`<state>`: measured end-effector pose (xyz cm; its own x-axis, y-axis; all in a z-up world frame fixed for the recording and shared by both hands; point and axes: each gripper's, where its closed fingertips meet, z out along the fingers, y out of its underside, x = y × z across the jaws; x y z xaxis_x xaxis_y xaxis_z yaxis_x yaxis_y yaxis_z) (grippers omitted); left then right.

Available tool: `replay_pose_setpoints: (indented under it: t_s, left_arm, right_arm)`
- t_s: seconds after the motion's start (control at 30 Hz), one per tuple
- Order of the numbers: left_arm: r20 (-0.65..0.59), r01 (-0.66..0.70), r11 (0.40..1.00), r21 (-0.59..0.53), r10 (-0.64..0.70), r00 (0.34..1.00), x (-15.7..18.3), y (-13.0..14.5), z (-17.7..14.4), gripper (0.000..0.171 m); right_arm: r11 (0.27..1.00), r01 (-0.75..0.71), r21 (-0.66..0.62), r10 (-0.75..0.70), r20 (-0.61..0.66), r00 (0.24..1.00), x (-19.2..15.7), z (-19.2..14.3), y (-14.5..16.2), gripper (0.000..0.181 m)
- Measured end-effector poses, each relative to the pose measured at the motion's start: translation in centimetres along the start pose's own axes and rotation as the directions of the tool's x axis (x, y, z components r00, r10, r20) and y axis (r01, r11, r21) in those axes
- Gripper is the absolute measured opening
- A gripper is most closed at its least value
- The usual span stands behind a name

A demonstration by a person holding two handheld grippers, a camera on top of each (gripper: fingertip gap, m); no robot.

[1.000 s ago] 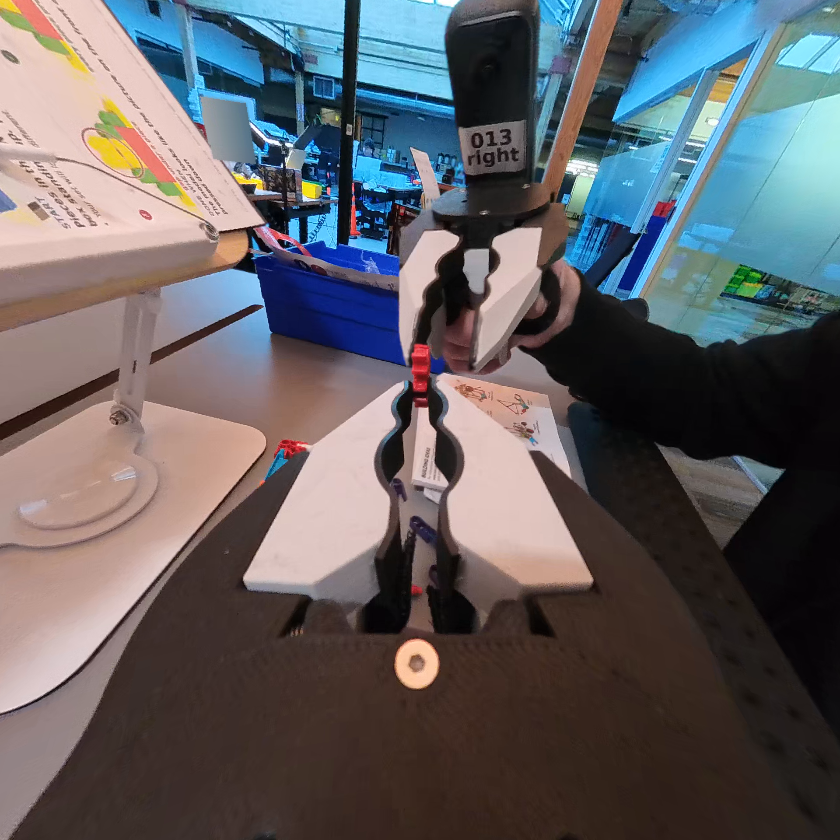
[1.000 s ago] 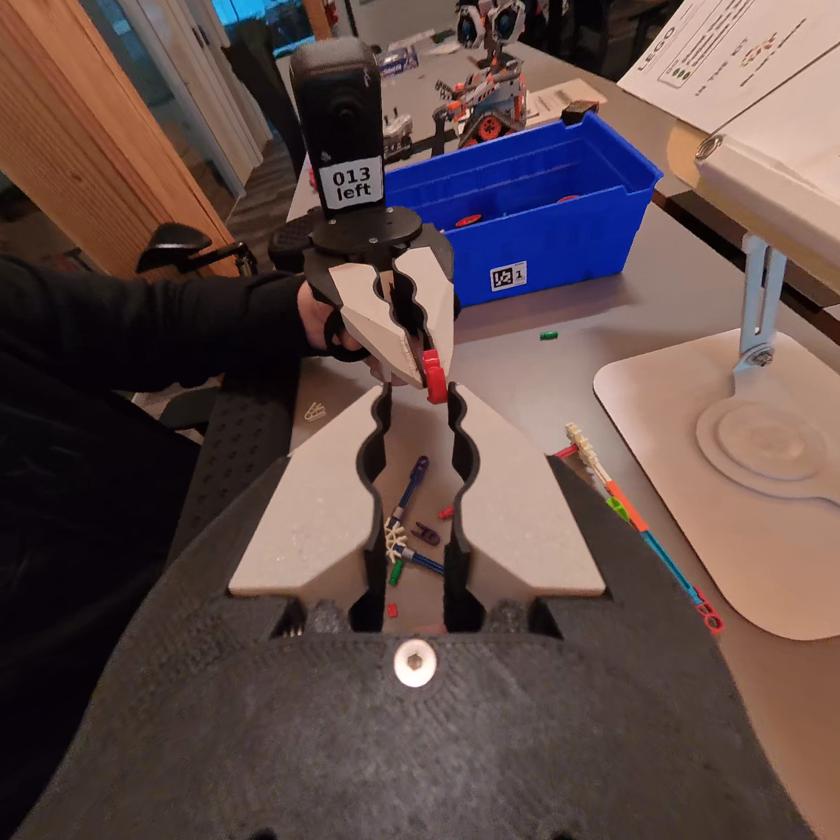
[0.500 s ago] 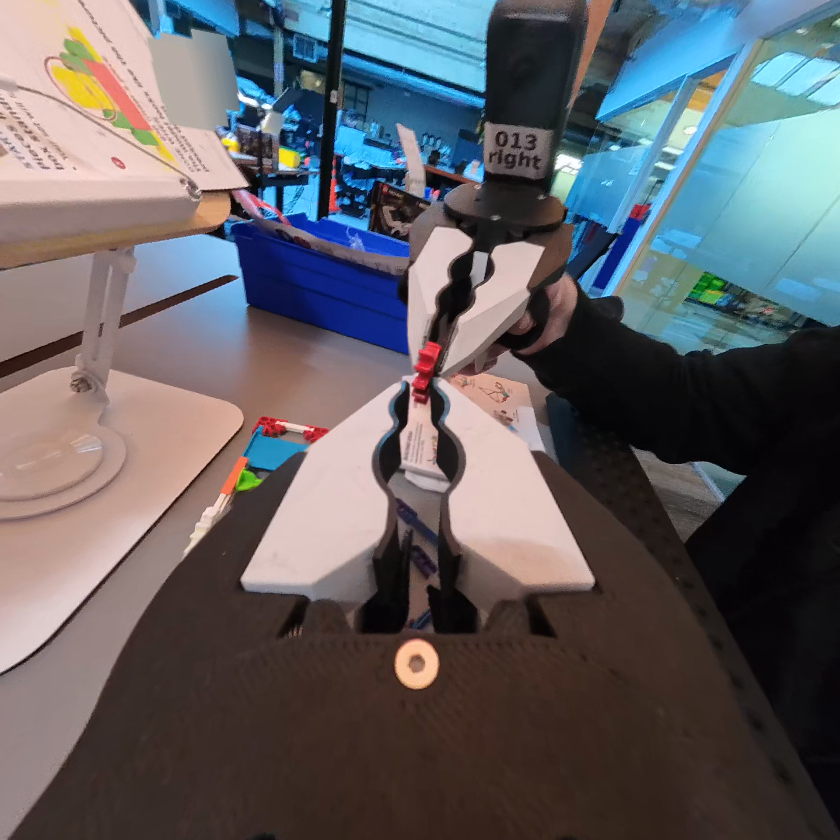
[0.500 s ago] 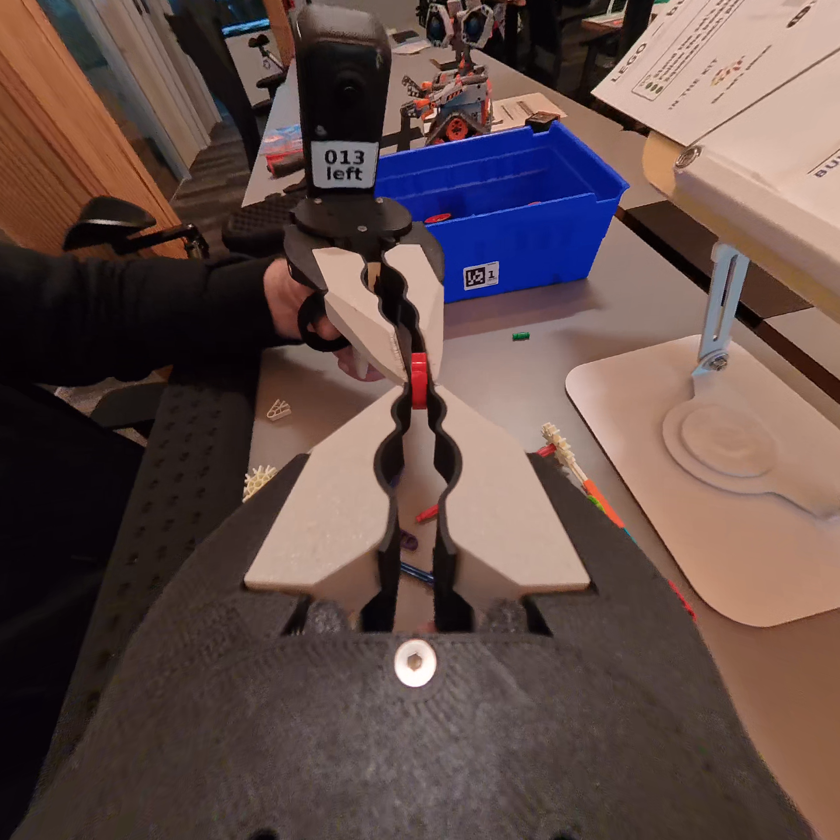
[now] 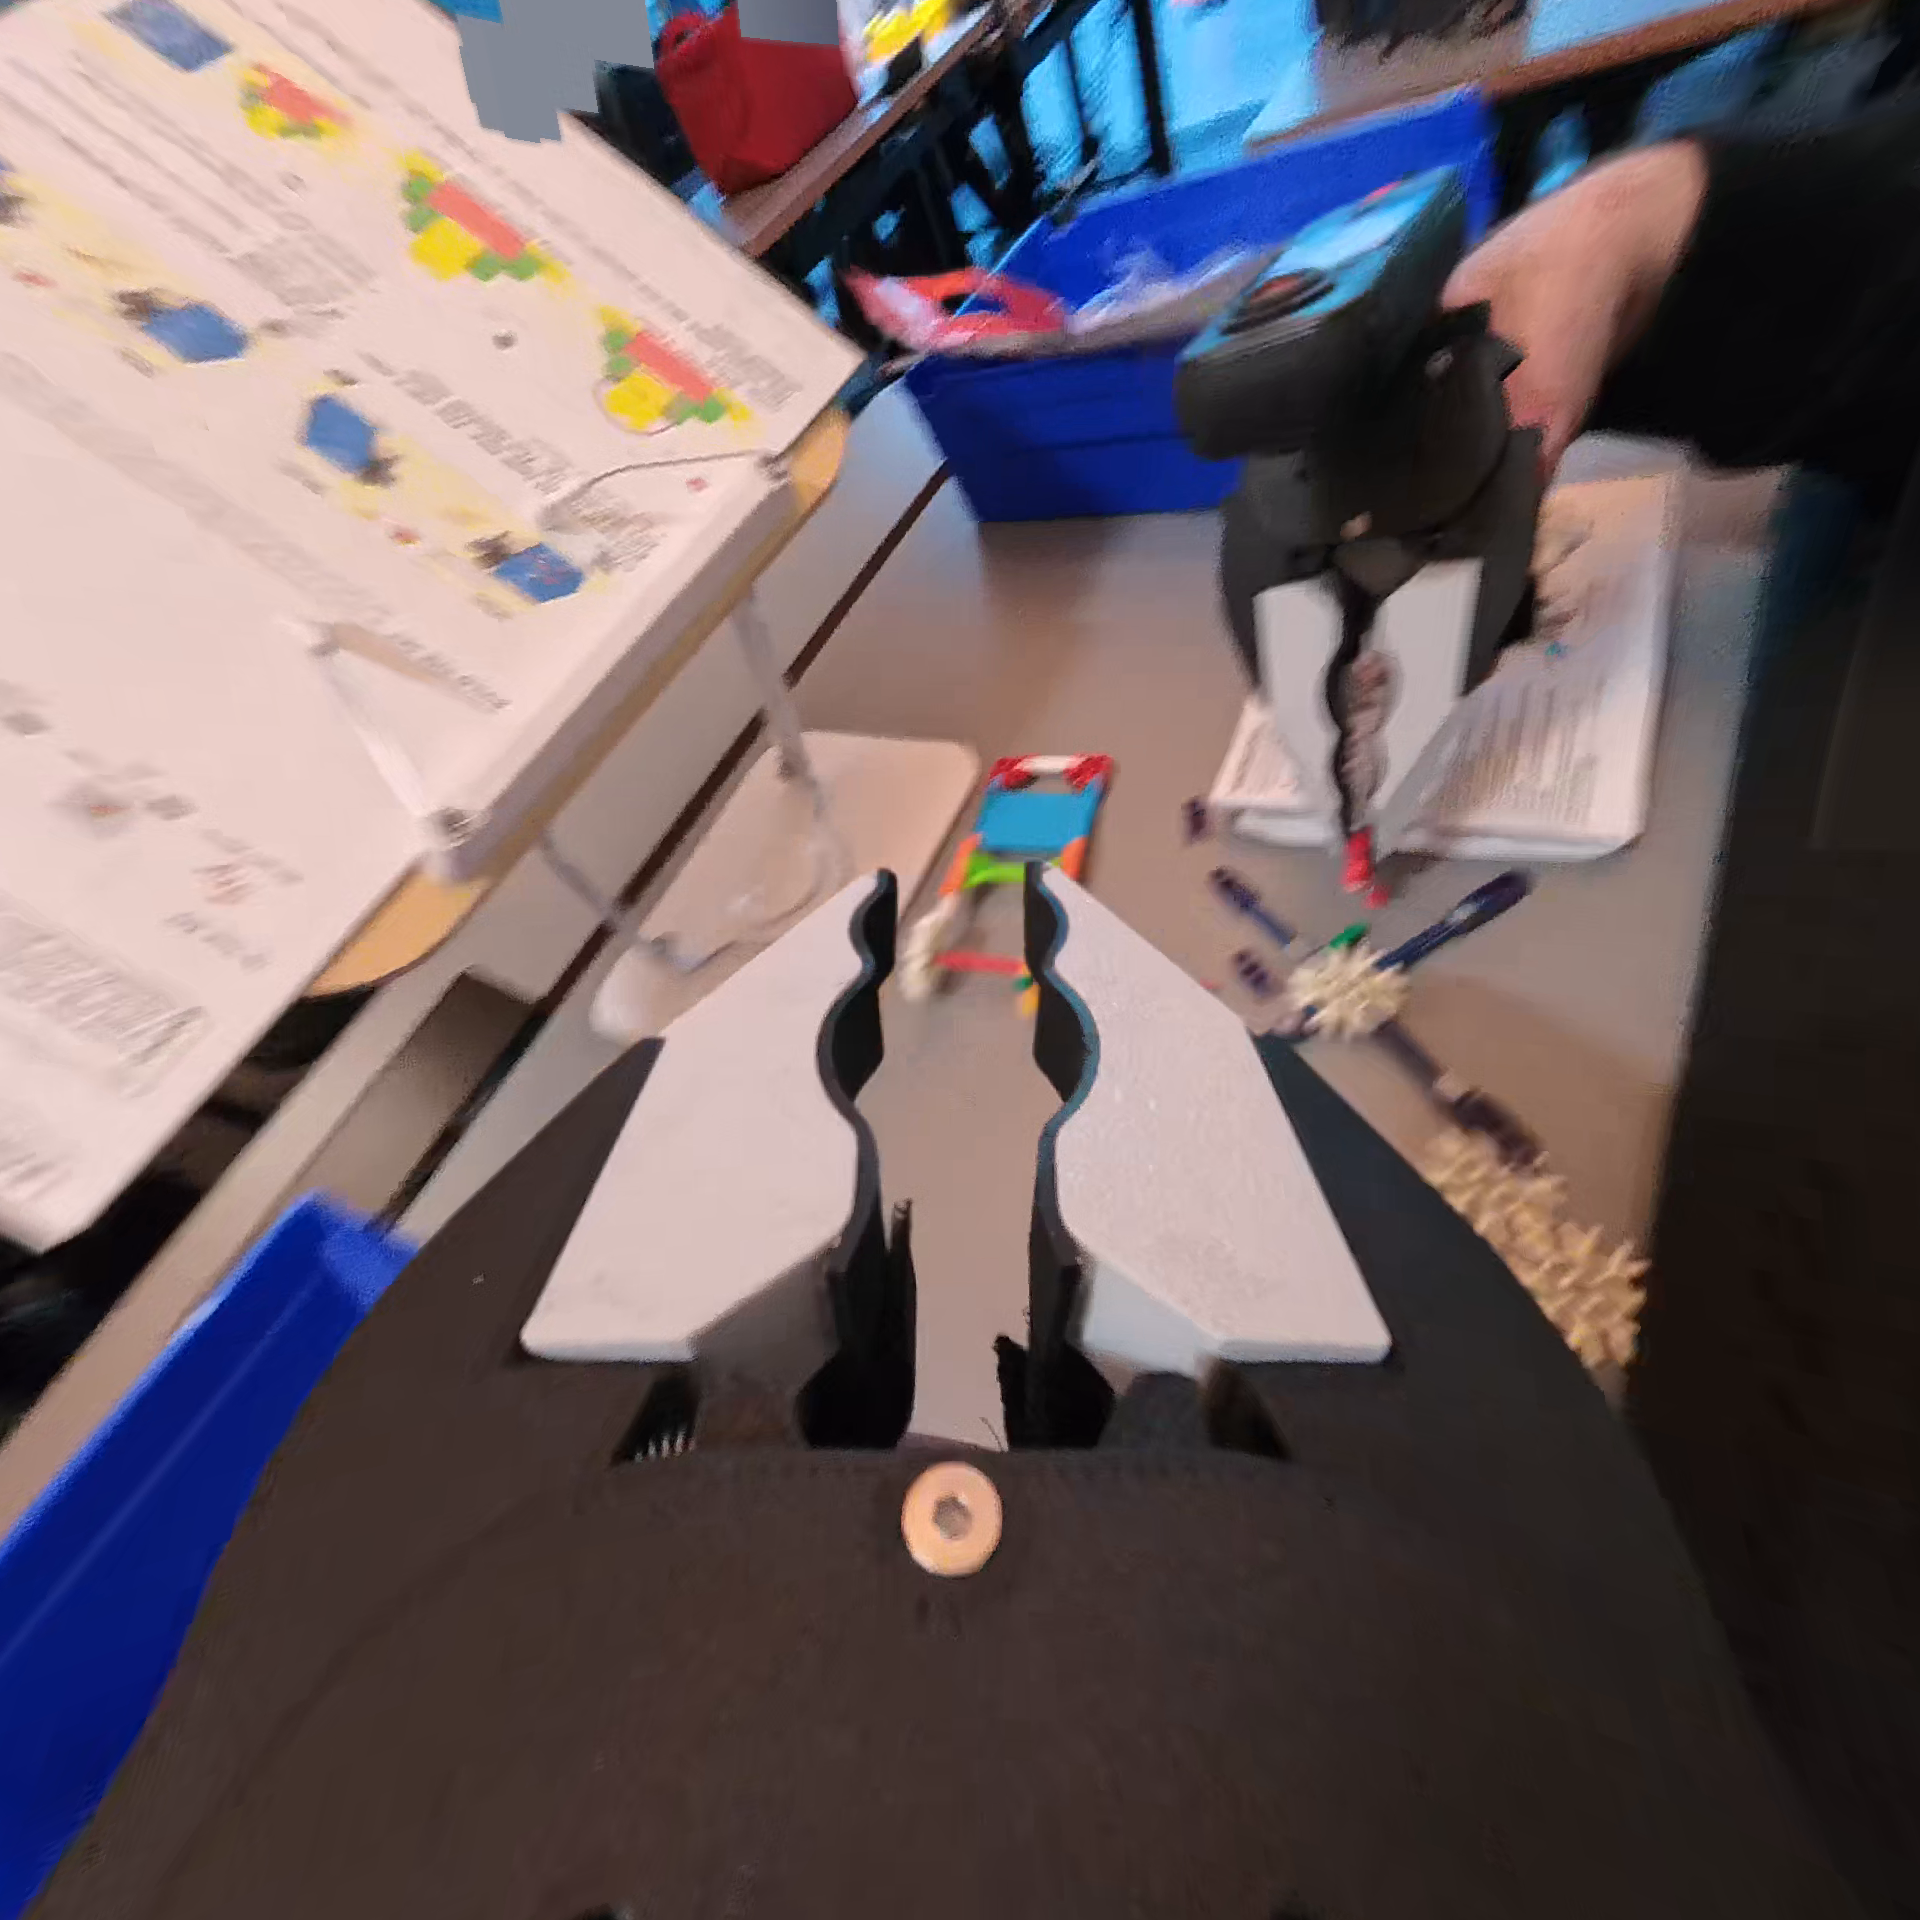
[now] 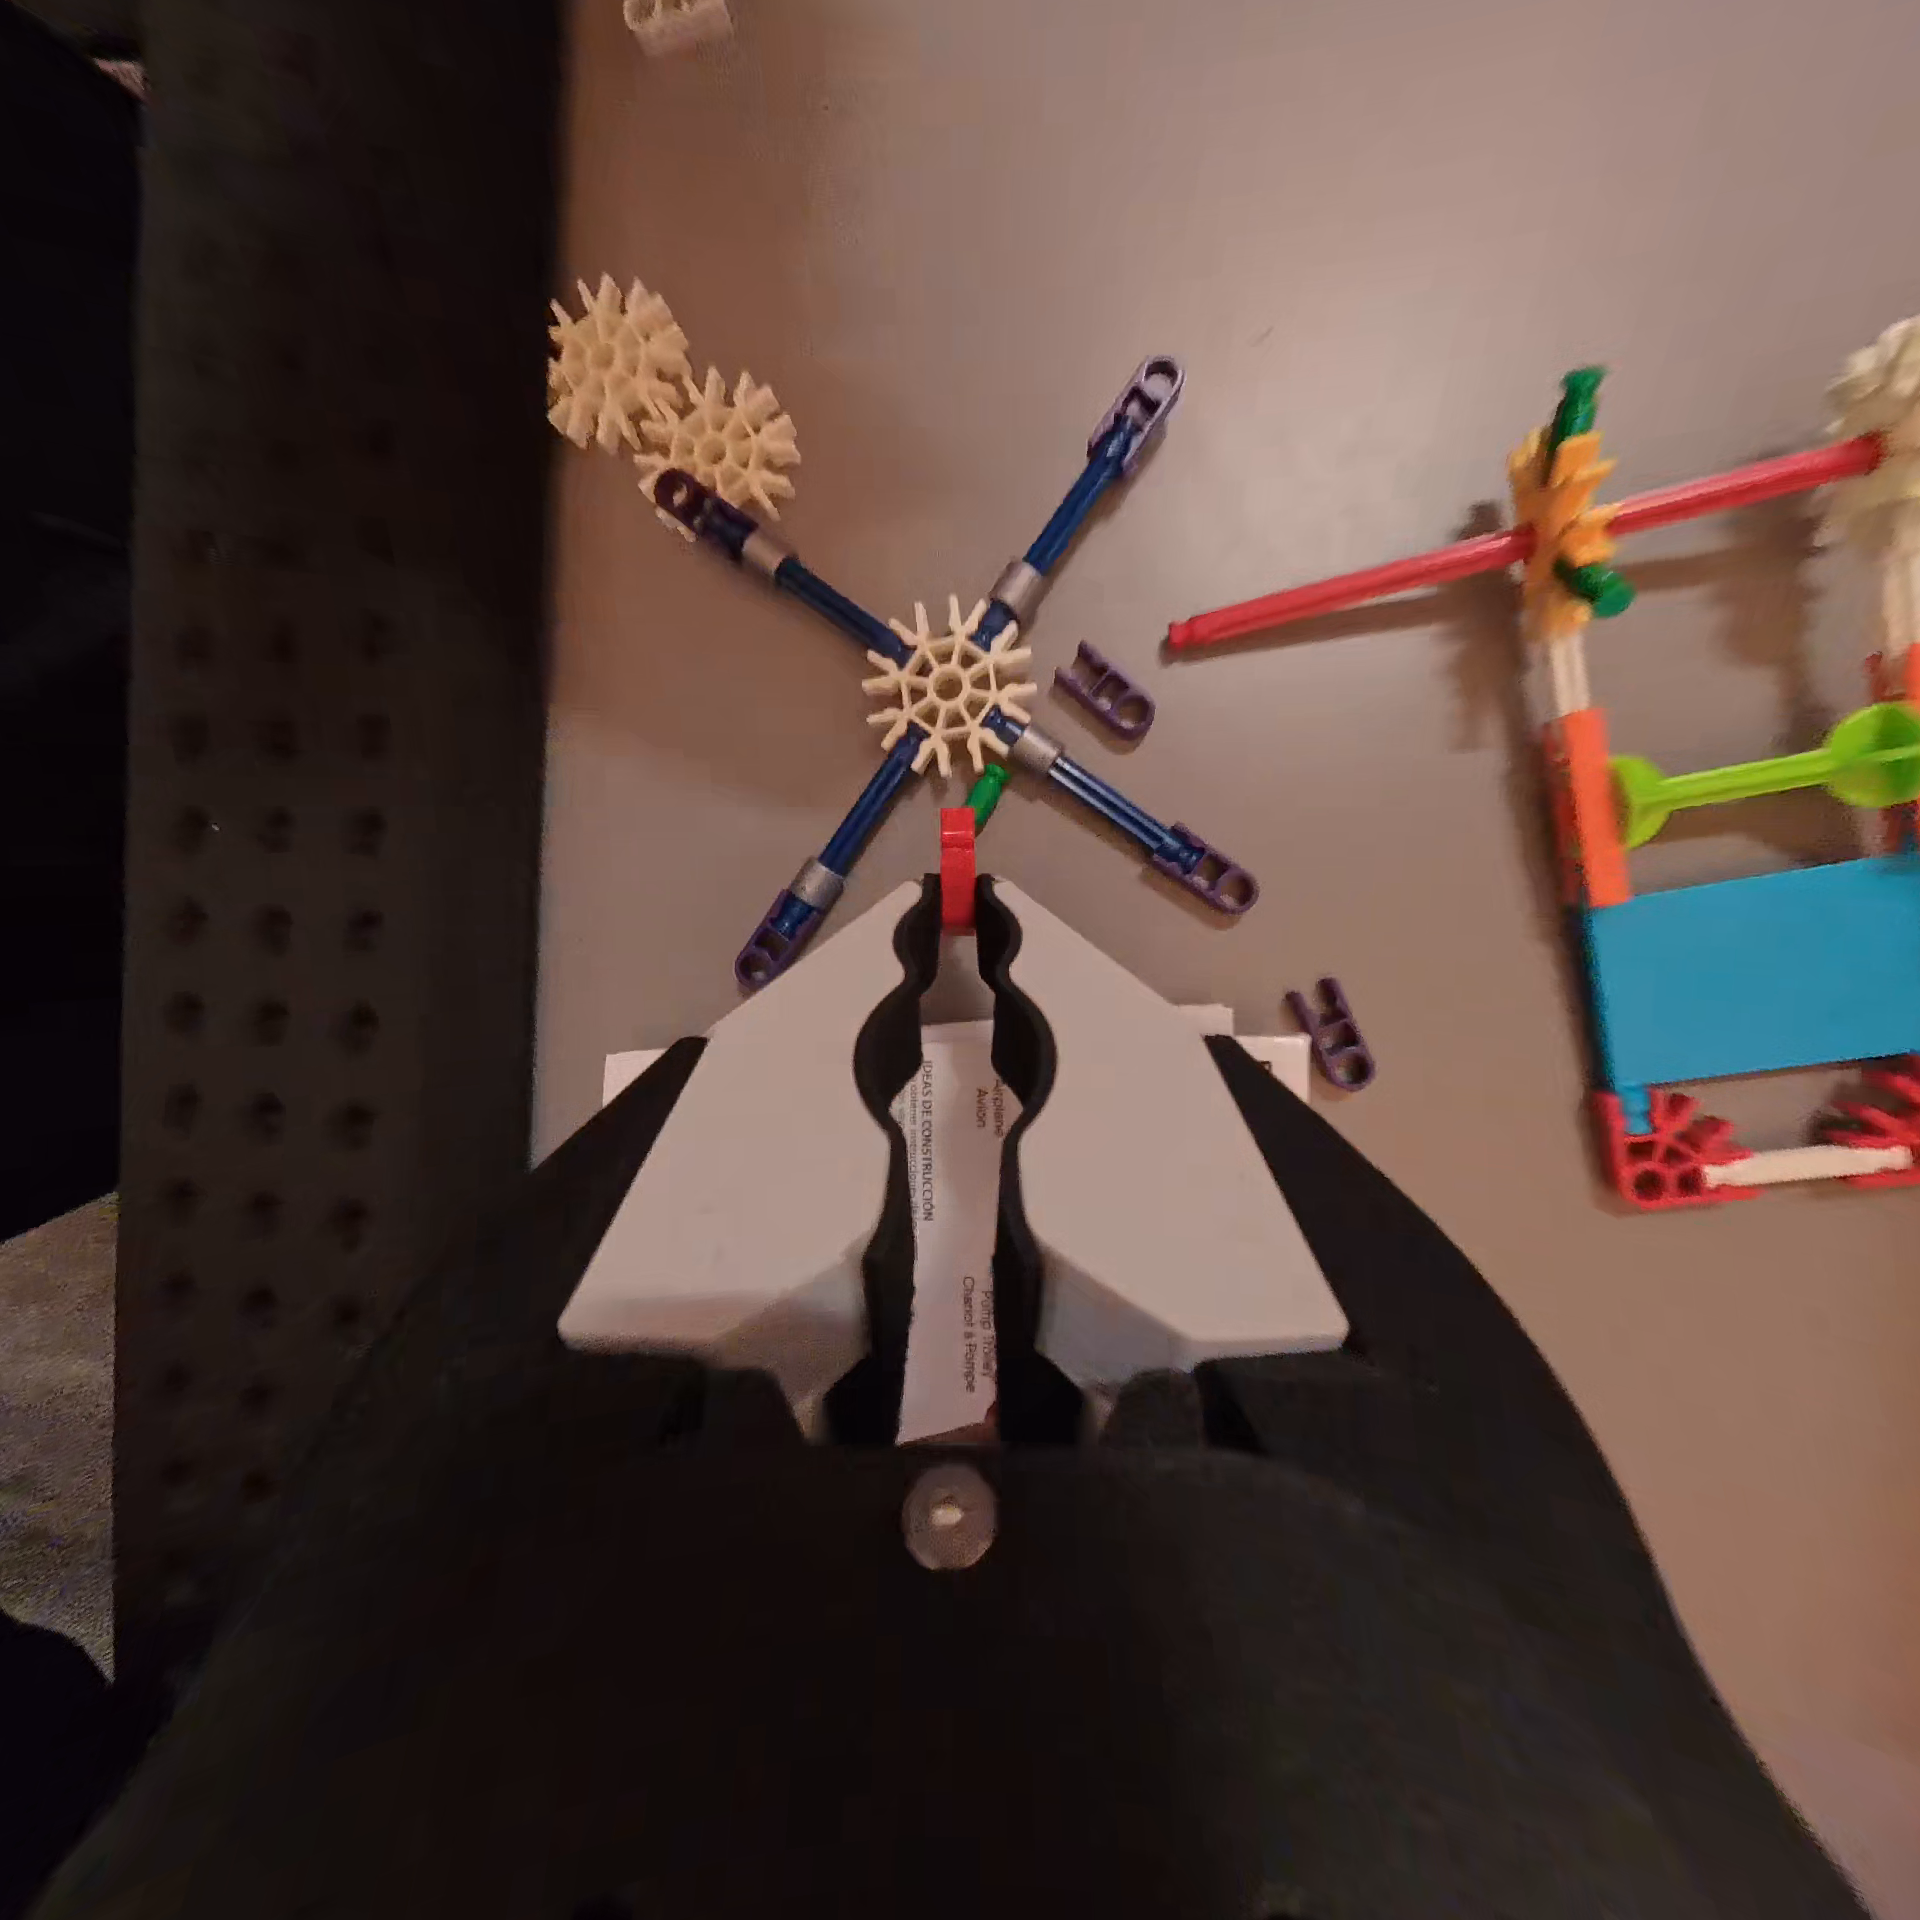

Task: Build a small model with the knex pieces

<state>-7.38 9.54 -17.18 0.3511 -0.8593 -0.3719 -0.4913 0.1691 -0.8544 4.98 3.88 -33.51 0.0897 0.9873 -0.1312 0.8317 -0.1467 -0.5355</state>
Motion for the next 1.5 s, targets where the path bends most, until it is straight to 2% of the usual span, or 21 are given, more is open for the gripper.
replay_pose_setpoints:
  t_s: [0.1,0.2,0.33,0.43,0.57,0.67,0.73,0.77,0.83,0.93,1.17,1.27,1.43,1.5]
  left_arm:
    - [0.128,-0.046,0.984,-0.174,0.069,0.989,-3.4,2.4,-4.5,0.020]
    - [0.195,-0.018,0.951,-0.308,0.082,0.977,-6.5,4.8,-8.8,0.020]
    - [0.256,0.040,0.868,-0.495,0.102,0.961,-10.4,10.0,-12.0,0.019]
    - [0.221,0.125,0.775,-0.619,0.020,0.975,-11.6,15.9,-12.1,0.019]
    - [0.138,0.150,0.635,-0.758,-0.069,0.988,-12.0,23.6,-11.0,0.021]
    - [0.201,0.255,0.540,-0.802,-0.157,0.967,-13.0,27.0,-10.8,0.027]
    - [0.269,0.339,0.447,-0.828,-0.215,0.939,-13.3,29.0,-11.3,0.044]
    - [0.284,0.360,0.422,-0.832,-0.233,0.930,-13.3,29.8,-11.3,0.045]
    - [0.346,0.437,0.411,-0.800,-0.278,0.896,-13.9,30.6,-11.0,0.044]
    - [0.427,0.519,0.383,-0.764,-0.302,0.852,-14.9,31.9,-11.2,0.034]
    - [0.433,0.576,0.413,-0.705,-0.392,0.812,-13.7,31.7,-10.4,0.021]
    - [0.426,0.583,0.444,-0.681,-0.408,0.808,-13.7,31.4,-10.3,0.035]
    - [0.382,0.579,0.443,-0.685,-0.458,0.803,-12.6,31.4,-9.4,0.032]
    - [0.373,0.557,0.460,-0.692,-0.433,0.820,-12.5,31.3,-9.0,0.008]
  right_arm:
    - [0.999,-0.041,-0.019,0.041,0.028,0.999,0.1,0.7,0.8,0.004]
    - [0.998,-0.051,-0.027,0.051,0.027,0.998,0.3,1.3,1.1,0.018]
    - [0.999,-0.048,-0.007,0.048,0.003,0.999,0.8,1.4,0.9,0.026]
    - [0.998,-0.052,0.025,0.052,-0.008,0.999,1.1,1.0,0.5,0.025]
    - [0.998,-0.048,0.035,0.049,-0.018,0.999,1.1,1.1,0.6,0.024]
    - [0.998,-0.052,0.041,0.053,-0.024,0.998,1.3,1.1,0.7,0.023]
    - [0.998,-0.053,0.043,0.055,-0.024,0.998,1.4,1.2,0.7,0.022]
    - [0.998,-0.052,0.044,0.054,-0.025,0.998,1.5,1.2,0.7,0.022]
    - [0.998,-0.049,0.044,0.050,-0.024,0.998,1.5,1.3,0.7,0.021]
    - [0.998,-0.044,0.046,0.045,-0.022,0.999,1.5,1.3,0.8,0.021]
    - [0.998,-0.038,0.059,0.040,-0.027,0.999,1.6,1.0,0.8,0.020]
    - [0.997,-0.037,0.069,0.039,-0.031,0.999,1.6,0.7,0.7,0.020]
    - [0.997,-0.027,0.075,0.030,-0.036,0.999,1.5,0.6,0.6,0.020]
    - [0.997,-0.025,0.075,0.028,-0.039,0.999,1.5,0.6,0.5,0.020]
